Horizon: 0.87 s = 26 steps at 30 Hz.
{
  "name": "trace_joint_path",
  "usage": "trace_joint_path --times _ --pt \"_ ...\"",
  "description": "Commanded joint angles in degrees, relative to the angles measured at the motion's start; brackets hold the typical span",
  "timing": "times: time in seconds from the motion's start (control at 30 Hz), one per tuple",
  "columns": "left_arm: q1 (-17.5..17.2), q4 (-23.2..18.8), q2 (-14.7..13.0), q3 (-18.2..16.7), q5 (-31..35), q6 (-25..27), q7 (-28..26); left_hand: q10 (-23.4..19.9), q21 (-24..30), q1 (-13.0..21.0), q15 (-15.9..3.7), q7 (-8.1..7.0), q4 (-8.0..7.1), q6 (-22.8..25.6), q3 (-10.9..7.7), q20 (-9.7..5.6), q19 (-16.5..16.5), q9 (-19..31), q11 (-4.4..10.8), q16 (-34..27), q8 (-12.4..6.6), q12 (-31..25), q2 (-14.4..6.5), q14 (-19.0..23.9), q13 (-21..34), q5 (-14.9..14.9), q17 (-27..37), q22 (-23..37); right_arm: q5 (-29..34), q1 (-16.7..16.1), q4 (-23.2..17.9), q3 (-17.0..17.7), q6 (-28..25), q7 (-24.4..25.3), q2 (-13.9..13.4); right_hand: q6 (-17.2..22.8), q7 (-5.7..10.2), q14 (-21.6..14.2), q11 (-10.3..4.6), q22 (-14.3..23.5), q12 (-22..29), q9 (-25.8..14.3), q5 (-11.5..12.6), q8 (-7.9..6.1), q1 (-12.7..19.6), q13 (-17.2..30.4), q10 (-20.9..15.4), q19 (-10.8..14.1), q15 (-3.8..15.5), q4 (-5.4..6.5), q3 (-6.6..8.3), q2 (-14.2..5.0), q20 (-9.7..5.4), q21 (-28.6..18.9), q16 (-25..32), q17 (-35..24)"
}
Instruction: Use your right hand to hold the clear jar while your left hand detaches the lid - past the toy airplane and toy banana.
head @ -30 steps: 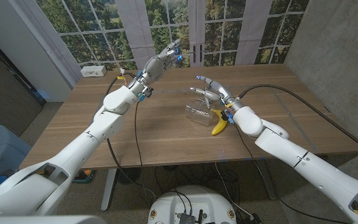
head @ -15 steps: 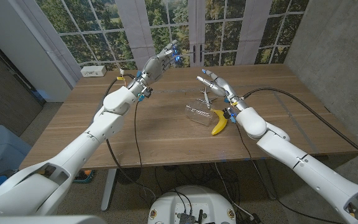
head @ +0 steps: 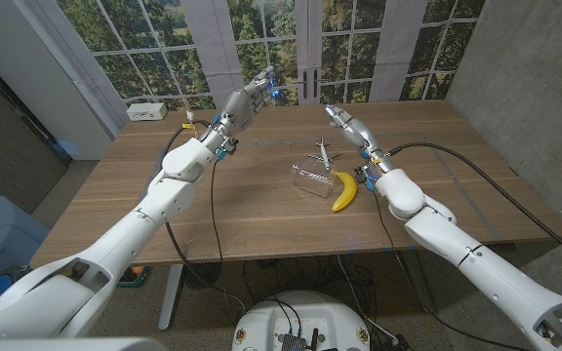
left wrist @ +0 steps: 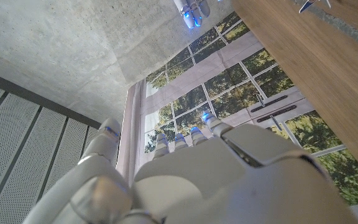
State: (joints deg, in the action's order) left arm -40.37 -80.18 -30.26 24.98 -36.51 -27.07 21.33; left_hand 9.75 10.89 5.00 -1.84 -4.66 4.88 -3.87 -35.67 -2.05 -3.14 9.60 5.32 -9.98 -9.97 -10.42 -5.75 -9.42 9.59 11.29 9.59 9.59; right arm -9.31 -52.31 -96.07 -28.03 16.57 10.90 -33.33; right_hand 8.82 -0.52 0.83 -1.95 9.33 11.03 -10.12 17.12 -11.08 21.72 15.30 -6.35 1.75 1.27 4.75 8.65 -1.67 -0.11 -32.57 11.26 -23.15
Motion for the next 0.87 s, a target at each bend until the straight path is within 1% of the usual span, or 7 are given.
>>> trace_joint_path --times 0.03,0.17,0.47,0.53,0.6,0.63,0.87 --pt "-1.95 -0.22 1.17 -0.68 -0.38 0.25 -3.28 1.43 0.33 -0.14 -3.55 0.63 -0.5 0.04 -0.25 -4.86 0.28 -0.04 -0.88 -0.26 -0.18 -0.45 -5.09 -3.45 0.15 0.36 0.0 0.15 -7.03 -0.97 3.72 2.44 5.98 -2.6 1.77 1.06 -0.12 -0.48 0.45 0.21 0.46 -0.13 0.07 -0.56 -0.11 -0.21 -0.97 0.92 0.04 0.13 0.29 -0.45 -0.02 0.35 0.16 0.38" --pt "-3.11 -1.37 1.17 -1.11 0.06 0.64 -5.66 1.5 0.32 -0.1 -3.67 0.77 -0.59 0.02 -0.33 -5.18 0.38 -0.04 -0.92 -0.23 -0.15 -0.4 -5.04 -3.42 0.15 0.37 -0.02 0.14 -9.56 -1.15 5.65 3.62 9.8 -3.91 2.55 2.83 -0.16 -1.53 0.57 0.23 0.45 -0.12 0.0 -0.89 -0.21 -1.0 -1.65 3.01 0.12 -0.23 0.34 -0.61 -0.09 0.37 0.31 1.59" --pt "-5.46 -2.55 1.35 -1.92 -0.56 1.18 -8.53 1.87 0.4 -0.01 -3.78 0.77 -0.56 -0.22 -0.4 -5.6 0.85 -0.05 -1.09 -0.13 -0.04 -0.23 -4.76 -3.45 0.16 0.34 -0.08 0.11 -12.74 -2.89 5.91 6.47 12.72 -3.41 3.24 4.51 -0.36 -2.29 1.03 0.25 0.7 -0.12 -0.08 -1.1 -0.41 -1.75 -3.01 4.0 -0.05 -0.51 0.44 -0.92 -0.1 0.82 0.36 2.72" --pt "-6.04 -2.62 1.41 -2.13 -0.74 1.0 -8.94 1.99 0.39 0.0 -3.77 0.78 -0.53 -0.28 -0.4 -5.71 0.9 -0.05 -1.07 -0.1 -0.02 -0.19 -4.69 -3.49 0.16 0.33 -0.09 0.11 -13.63 -3.6 6.02 7.18 13.57 -2.83 3.85 4.77 -0.36 -2.37 1.14 0.25 0.74 -0.13 -0.12 -1.05 -0.54 -1.97 -3.39 3.2 -0.05 -0.56 0.45 -1.0 -0.1 1.39 0.33 3.05" --pt "-6.79 -2.87 1.47 -2.51 -0.94 0.83 -9.73 2.1 0.37 0.02 -3.66 0.95 -0.48 -0.45 -0.38 -5.73 0.92 -0.05 -1.19 -0.07 0.04 -0.15 -4.55 -3.51 0.16 0.31 -0.11 0.1 -14.26 -4.26 6.66 7.88 15.39 -1.97 5.04 6.64 0.03 -2.19 0.94 0.26 0.57 -0.13 -0.26 -1.24 -1.03 -2.68 -3.74 0.47 0.0 -0.79 0.41 -1.12 0.33 3.38 0.13 4.2" --pt "-7.22 -3.08 1.48 -2.75 -1.02 0.77 -10.25 2.12 0.35 0.03 -3.61 0.97 -0.46 -0.48 -0.38 -5.75 0.92 -0.05 -1.24 -0.03 0.05 -0.14 -4.5 -3.6 0.16 0.3 -0.12 0.1 -14.23 -4.52 6.89 8.2 16.16 -1.59 5.41 6.99 0.13 -2.02 0.91 0.26 0.59 -0.13 -0.26 -1.31 -1.03 -2.75 -3.88 0.12 0.17 -0.86 0.41 -1.11 0.36 3.63 0.05 4.34" --pt "-10.03 -4.66 0.35 -4.44 -1.01 0.57 -13.02 2.16 0.27 0.08 -3.5 1.05 -0.38 -0.54 -0.38 -5.63 0.89 -0.05 -1.26 0.0 0.04 -0.14 -4.38 -3.61 0.16 0.26 -0.14 0.09 -14.66 -6.02 6.99 10.18 18.82 -0.21 6.49 7.97 -0.02 -2.41 1.04 0.25 0.72 -0.13 -0.27 -1.38 -0.88 -3.07 -4.61 0.29 0.09 -1.29 0.51 -1.07 0.3 4.08 0.13 5.01"
